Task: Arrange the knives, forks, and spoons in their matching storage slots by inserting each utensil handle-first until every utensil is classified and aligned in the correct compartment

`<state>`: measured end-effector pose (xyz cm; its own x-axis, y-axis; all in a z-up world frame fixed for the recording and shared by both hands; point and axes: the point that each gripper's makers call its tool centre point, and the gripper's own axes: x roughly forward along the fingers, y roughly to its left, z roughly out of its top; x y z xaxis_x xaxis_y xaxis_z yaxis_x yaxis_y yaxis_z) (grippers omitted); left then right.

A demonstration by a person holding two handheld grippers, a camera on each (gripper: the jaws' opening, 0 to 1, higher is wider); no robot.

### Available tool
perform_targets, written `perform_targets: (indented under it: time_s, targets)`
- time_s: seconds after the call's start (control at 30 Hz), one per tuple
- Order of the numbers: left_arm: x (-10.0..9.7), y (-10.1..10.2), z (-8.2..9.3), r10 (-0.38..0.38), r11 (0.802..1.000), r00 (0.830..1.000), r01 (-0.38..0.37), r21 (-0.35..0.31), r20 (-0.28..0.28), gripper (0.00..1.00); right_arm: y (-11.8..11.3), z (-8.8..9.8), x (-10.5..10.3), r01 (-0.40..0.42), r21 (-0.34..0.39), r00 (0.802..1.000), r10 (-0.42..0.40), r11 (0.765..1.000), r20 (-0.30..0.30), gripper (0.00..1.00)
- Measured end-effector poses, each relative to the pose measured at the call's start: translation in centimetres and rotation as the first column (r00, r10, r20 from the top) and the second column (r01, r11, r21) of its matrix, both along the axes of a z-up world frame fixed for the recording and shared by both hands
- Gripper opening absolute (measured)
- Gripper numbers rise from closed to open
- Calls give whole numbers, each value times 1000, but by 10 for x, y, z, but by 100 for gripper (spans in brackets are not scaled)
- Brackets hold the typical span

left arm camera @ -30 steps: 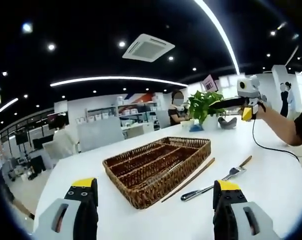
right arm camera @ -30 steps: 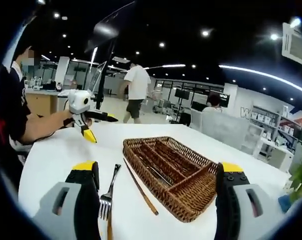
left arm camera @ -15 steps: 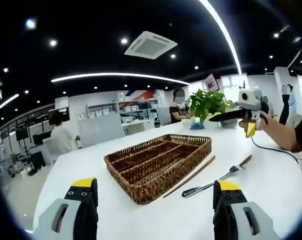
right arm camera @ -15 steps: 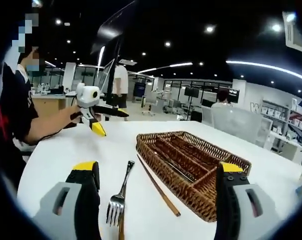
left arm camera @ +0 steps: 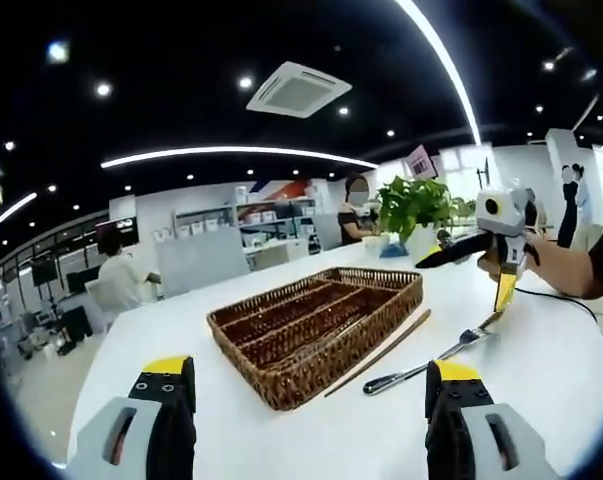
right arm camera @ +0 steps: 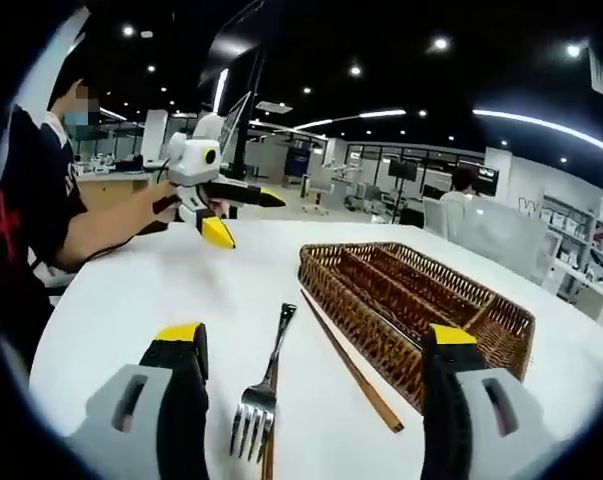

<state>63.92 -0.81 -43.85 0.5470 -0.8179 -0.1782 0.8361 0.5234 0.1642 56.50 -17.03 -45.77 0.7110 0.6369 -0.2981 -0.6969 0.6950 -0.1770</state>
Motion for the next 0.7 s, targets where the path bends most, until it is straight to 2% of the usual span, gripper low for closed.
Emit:
perform_targets:
  time_s: [0.23, 0.7]
  targets:
    - [1, 1, 1, 4, 1000, 1000, -4, -3, 4, 100, 11, -16, 0, -17, -30, 999, 16, 999, -31, 79]
    - [2, -2, -4, 2, 1000, 1000, -1, 10, -3, 100, 20, -29, -1, -51, -27, 996, 49, 998, -72, 69]
